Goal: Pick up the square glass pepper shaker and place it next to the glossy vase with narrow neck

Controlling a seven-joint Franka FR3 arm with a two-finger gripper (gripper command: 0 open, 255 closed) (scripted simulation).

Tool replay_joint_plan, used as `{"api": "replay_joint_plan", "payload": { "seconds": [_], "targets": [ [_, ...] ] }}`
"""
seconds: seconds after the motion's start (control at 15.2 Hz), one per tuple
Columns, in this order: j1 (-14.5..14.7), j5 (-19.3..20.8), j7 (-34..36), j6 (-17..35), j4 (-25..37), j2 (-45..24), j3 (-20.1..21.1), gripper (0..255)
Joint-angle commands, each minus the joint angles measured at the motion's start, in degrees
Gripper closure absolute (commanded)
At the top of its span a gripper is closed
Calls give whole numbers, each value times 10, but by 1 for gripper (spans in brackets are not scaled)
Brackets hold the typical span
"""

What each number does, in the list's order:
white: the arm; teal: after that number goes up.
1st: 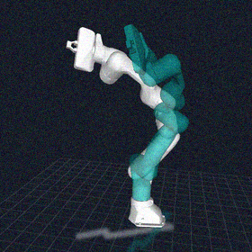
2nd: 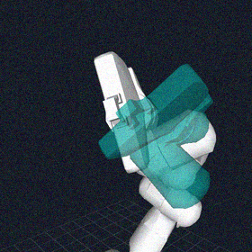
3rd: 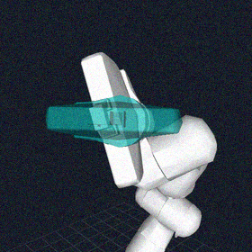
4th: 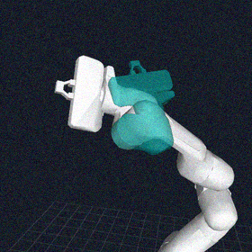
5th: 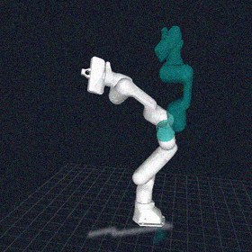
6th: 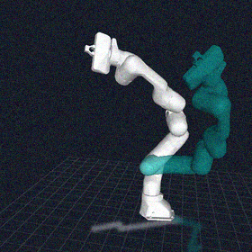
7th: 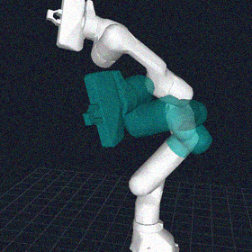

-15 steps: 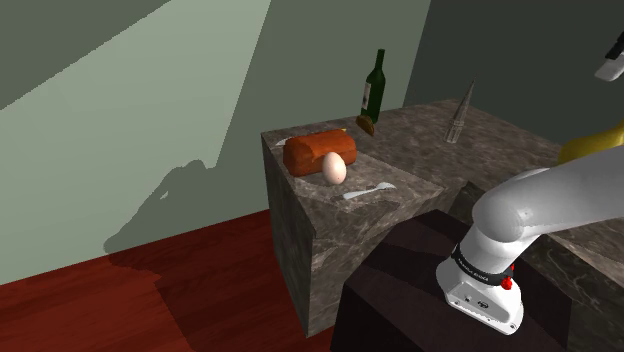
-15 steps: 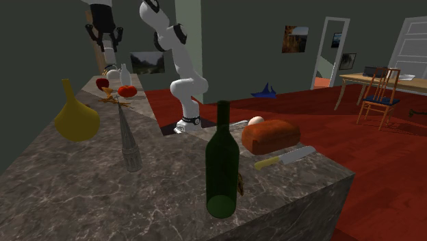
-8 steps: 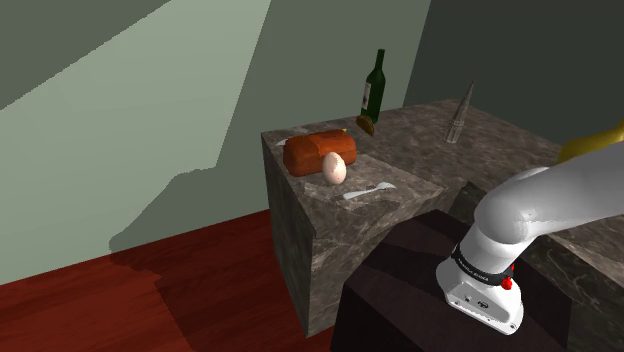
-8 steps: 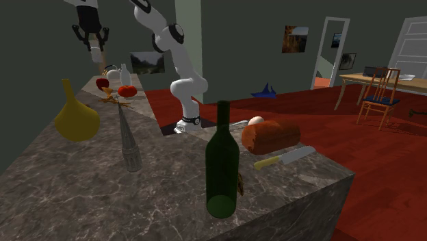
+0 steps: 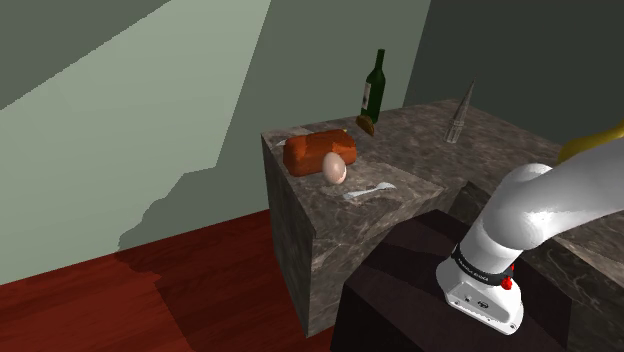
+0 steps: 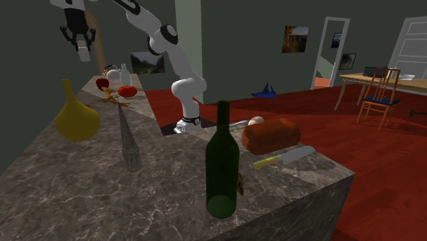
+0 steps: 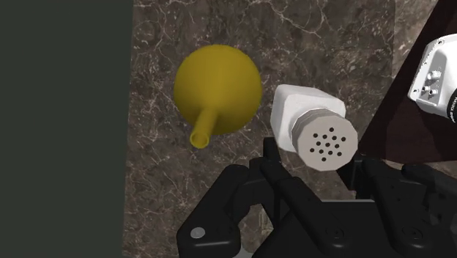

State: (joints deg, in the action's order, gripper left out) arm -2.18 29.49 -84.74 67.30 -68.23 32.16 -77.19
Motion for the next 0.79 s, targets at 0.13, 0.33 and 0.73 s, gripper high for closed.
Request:
{"api": "replay_joint_plan", "payload": {
  "seconds": [0.13,0.33,0.73],
  "targets": [
    [100,36,-48,-34,103,16,-94,255],
    [49,29,-40,-1,43,20,-64,255],
    [-22,26,-26,55,-54,35,-22,255]
  ]
}}
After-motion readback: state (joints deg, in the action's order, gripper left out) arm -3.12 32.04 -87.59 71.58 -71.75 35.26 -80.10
